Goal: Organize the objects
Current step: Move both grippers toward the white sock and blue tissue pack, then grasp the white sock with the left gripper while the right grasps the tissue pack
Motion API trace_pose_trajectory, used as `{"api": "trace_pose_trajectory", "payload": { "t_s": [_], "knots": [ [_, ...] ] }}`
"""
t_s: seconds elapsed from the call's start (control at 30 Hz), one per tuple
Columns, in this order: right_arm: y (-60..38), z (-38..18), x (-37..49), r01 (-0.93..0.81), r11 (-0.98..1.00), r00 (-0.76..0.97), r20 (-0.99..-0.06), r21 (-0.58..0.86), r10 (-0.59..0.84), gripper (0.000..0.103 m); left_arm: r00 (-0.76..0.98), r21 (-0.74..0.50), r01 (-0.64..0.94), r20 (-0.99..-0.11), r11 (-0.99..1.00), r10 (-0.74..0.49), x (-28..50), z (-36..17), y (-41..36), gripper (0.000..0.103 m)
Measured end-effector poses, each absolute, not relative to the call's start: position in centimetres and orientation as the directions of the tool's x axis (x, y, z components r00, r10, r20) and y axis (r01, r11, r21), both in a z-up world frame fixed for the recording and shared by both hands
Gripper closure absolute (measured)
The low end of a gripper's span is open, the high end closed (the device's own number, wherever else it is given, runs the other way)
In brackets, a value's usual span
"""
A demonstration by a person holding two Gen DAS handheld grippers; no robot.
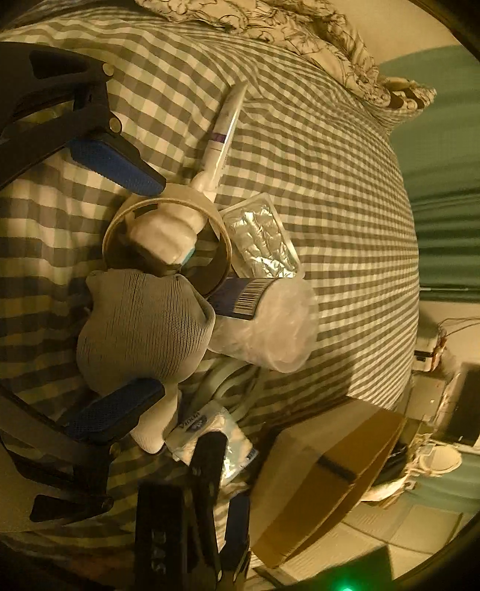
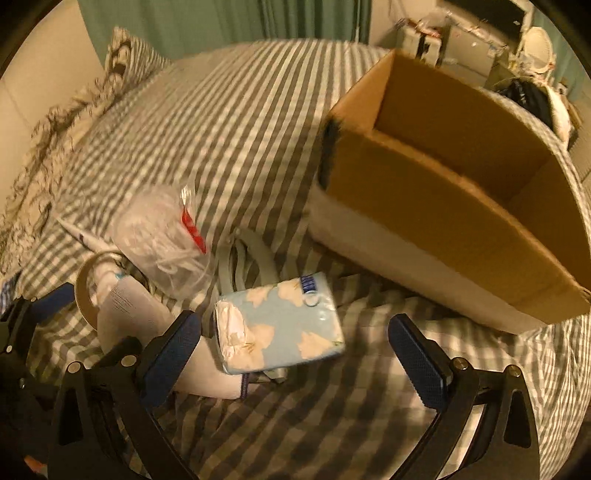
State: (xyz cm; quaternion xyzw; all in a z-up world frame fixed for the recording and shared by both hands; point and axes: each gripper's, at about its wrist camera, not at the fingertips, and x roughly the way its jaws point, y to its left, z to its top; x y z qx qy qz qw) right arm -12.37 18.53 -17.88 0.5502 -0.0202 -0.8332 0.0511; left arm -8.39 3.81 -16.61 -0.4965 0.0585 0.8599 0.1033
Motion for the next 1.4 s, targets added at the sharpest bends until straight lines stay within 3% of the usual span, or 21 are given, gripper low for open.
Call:
{"api": "trace_pose_trajectory", "payload": {
  "t_s": [0.13, 0.2, 0.33, 0.43, 0.47, 0.5, 0.53, 0.57, 0.83, 0.87, 0.9, 1.27, 1.4],
  "knots": [
    [17.8, -19.2, -12.6, 0.074, -0.994, -0.332, -0.938, 0.080, -0.100, 0.017, -0.489, 0.016, -0.252, -0.865, -0.968, 0.112, -8.3, -16.6, 4.0, 0.010],
    [17.8, -19.2, -12.3, 0.077, -0.993, -0.328, -0.939, 0.086, -0.107, 0.029, -0.502, 0.035, -0.265, -0.858, -0.963, 0.107, -8.0, -16.4, 4.2, 0.019],
    [17.6, -19.1, -11.5, 0.075, -0.995, -0.340, -0.936, 0.069, -0.090, 0.035, -0.527, 0.083, -0.292, -0.845, -0.953, 0.088, -7.1, -15.9, 4.8, 0.035],
    [17.8, -18.7, -11.1, 0.067, -0.996, -0.355, -0.931, 0.060, -0.080, 0.041, -0.535, 0.097, -0.309, -0.840, -0.946, 0.088, -6.5, -15.4, 5.0, 0.054],
    [17.8, -18.6, -10.9, 0.065, -0.996, -0.359, -0.930, 0.057, -0.077, 0.042, -0.536, 0.096, -0.311, -0.839, -0.945, 0.091, -6.3, -15.2, 5.0, 0.064],
    [17.9, -18.5, -10.9, 0.064, -0.996, -0.360, -0.930, 0.054, -0.074, 0.043, -0.540, 0.093, -0.314, -0.836, -0.945, 0.097, -6.1, -15.0, 4.9, 0.083],
    [17.9, -18.4, -10.7, 0.065, -0.997, -0.365, -0.928, 0.050, -0.071, 0.044, -0.523, 0.060, -0.323, -0.843, -0.945, 0.125, -5.9, -14.9, 4.9, 0.095],
    [17.9, -18.3, -10.7, 0.065, -0.997, -0.370, -0.926, 0.047, -0.068, 0.045, -0.506, 0.030, -0.326, -0.850, -0.945, 0.148, -5.8, -14.8, 4.8, 0.098],
    [18.1, -16.2, -8.7, 0.050, -0.998, -0.448, -0.892, 0.040, -0.058, 0.053, -0.532, 0.004, -0.294, -0.831, -0.956, 0.160, -4.3, -13.4, 4.0, 0.103],
    [18.0, -15.7, -8.3, 0.050, -0.998, -0.461, -0.886, 0.035, -0.054, 0.077, -0.541, 0.007, -0.290, -0.826, -0.957, 0.158, -4.1, -13.1, 4.0, 0.103],
    [18.1, -15.2, -7.9, 0.055, -0.998, -0.471, -0.880, 0.043, -0.064, 0.079, -0.553, 0.009, -0.285, -0.818, -0.958, 0.157, -3.9, -12.6, 3.8, 0.103],
    [18.6, -13.1, -5.5, 0.084, -0.993, -0.524, -0.844, 0.085, -0.116, 0.082, -0.577, -0.019, -0.286, -0.795, -0.958, 0.188, -3.4, -11.0, 3.8, 0.103],
    [19.4, -13.2, -5.5, 0.080, -0.992, -0.518, -0.846, 0.101, -0.128, 0.080, -0.540, -0.027, -0.300, -0.820, -0.954, 0.193, -3.8, -12.8, 4.4, 0.094]
  ]
}}
